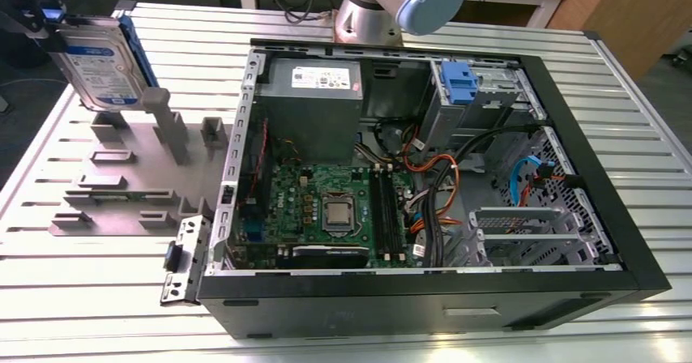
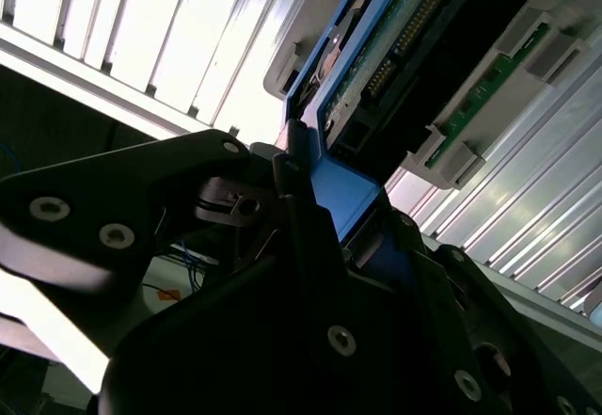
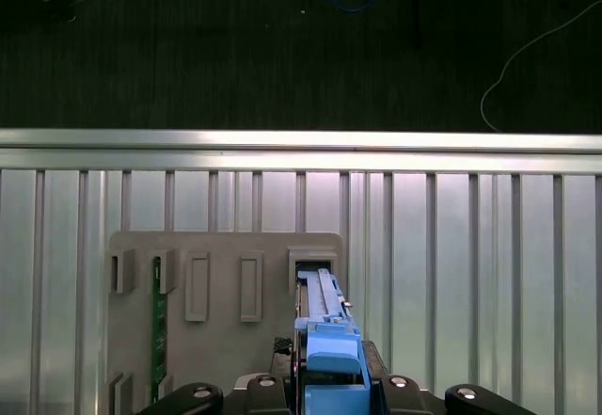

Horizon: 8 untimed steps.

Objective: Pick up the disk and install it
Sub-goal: 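Pick up the disk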

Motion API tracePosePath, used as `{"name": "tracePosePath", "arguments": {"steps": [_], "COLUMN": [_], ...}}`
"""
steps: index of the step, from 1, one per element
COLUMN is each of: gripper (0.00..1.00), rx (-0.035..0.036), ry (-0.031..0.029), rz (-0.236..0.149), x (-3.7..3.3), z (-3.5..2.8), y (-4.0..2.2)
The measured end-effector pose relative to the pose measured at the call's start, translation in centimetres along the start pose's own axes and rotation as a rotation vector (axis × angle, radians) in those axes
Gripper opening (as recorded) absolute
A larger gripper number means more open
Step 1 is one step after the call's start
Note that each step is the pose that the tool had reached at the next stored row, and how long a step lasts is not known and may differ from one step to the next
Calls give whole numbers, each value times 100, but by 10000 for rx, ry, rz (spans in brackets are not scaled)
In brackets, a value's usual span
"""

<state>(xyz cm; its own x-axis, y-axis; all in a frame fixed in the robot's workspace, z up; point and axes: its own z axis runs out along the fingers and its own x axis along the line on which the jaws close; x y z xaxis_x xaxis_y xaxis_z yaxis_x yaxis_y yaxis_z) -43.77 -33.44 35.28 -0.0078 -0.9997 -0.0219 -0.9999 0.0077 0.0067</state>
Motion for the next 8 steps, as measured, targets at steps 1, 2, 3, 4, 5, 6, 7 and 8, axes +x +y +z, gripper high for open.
{"name": "tracePosePath", "arguments": {"steps": [1,2,3,4,5,6,7,8], "gripper": [36,36,36,36,36,36,36,36], "rx": [1,0,0,1,0,0,0,0], "ry": [0,0,0,0,0,0,0,0], "rz": [0,0,0,0,0,0,0,0], "x": [0,0,0,0,0,0,0,0], "z": [-1,-3,-5,-6,-8,-10,-11,-13], "y": [0,0,0,0,0,0,0,0]}}
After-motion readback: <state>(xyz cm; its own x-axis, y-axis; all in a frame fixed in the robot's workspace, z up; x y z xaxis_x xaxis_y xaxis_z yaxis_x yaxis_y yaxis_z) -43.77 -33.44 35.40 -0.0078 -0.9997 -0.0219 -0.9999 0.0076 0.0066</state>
